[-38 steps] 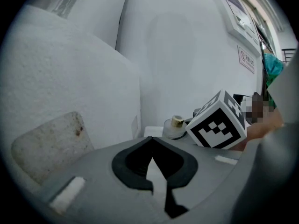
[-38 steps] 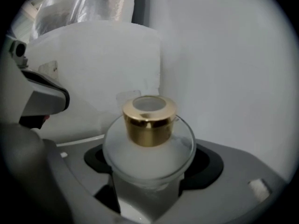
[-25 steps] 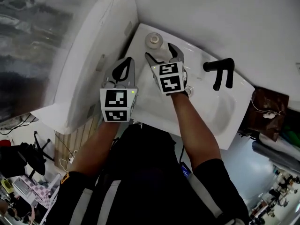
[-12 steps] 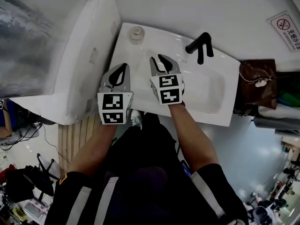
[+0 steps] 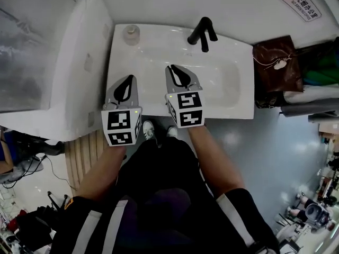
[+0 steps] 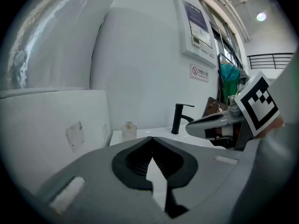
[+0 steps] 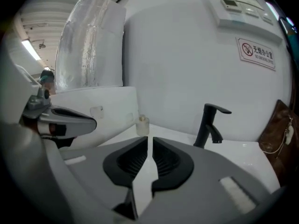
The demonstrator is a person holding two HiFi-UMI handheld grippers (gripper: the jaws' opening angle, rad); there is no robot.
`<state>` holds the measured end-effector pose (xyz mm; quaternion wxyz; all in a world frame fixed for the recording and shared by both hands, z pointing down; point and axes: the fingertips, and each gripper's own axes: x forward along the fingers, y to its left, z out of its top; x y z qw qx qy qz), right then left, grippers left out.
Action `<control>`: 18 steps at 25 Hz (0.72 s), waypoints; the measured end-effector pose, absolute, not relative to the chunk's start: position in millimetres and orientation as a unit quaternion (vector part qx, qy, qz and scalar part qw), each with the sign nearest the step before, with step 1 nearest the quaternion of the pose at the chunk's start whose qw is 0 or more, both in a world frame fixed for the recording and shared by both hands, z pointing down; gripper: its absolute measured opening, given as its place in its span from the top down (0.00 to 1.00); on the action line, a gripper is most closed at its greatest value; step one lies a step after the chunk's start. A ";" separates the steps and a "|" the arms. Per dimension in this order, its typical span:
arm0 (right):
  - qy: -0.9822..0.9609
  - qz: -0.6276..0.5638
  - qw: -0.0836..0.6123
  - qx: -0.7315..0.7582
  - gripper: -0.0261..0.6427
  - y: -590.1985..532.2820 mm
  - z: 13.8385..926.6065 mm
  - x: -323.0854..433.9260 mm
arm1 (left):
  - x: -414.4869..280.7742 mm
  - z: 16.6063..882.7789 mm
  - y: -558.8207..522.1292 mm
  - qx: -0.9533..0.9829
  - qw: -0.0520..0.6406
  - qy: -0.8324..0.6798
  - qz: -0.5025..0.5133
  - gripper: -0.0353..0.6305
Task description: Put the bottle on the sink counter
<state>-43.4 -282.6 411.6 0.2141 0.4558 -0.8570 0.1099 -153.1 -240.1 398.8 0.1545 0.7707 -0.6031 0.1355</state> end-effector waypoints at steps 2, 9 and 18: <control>-0.855 0.110 0.207 0.463 0.92 -275.6 404.8 -35.5 | -144.8 392.2 -238.6 0.777 0.150 -0.597 0.131 0.94; -0.847 0.110 0.201 0.480 0.96 -244.8 381.8 1.1 | -95.4 372.4 -225.1 0.804 0.144 -0.566 0.116 0.94; -0.839 0.122 0.184 0.498 0.96 -192.1 360.0 67.6 | -20.9 354.3 -185.7 0.831 0.138 -0.528 0.111 0.94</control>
